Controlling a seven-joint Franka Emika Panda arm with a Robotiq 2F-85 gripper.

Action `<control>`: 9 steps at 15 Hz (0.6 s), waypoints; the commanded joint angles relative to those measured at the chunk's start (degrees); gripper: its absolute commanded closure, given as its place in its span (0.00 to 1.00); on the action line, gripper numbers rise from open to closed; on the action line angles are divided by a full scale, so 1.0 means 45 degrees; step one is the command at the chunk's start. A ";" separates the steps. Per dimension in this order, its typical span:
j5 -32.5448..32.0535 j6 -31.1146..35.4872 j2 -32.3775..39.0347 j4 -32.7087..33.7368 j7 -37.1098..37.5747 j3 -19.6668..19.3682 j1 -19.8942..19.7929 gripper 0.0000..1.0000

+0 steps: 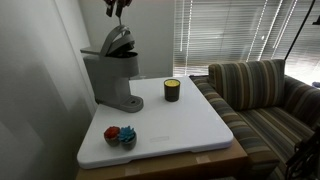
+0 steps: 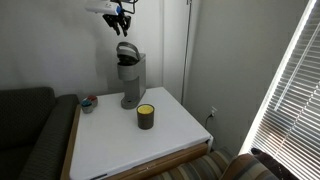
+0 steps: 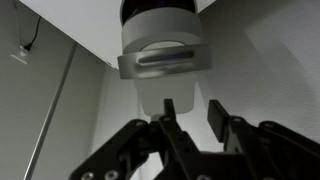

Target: Close the water reservoir lid on the Keurig machine

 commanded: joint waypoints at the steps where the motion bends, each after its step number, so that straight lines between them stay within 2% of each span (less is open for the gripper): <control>1: -0.0556 -0.0969 0.0472 0.0790 0.0935 -0.0527 0.0395 0.89; 2: -0.0738 -0.1086 0.0481 0.0815 0.1149 -0.0682 0.0478 0.96; 4: -0.0929 -0.1264 0.0467 0.0784 0.1515 -0.0931 0.0562 1.00; 6: -0.1070 -0.1528 0.0432 0.0708 0.1783 -0.1140 0.0633 1.00; 9: -0.1237 -0.2848 0.0399 0.0543 0.2037 -0.1334 0.0744 1.00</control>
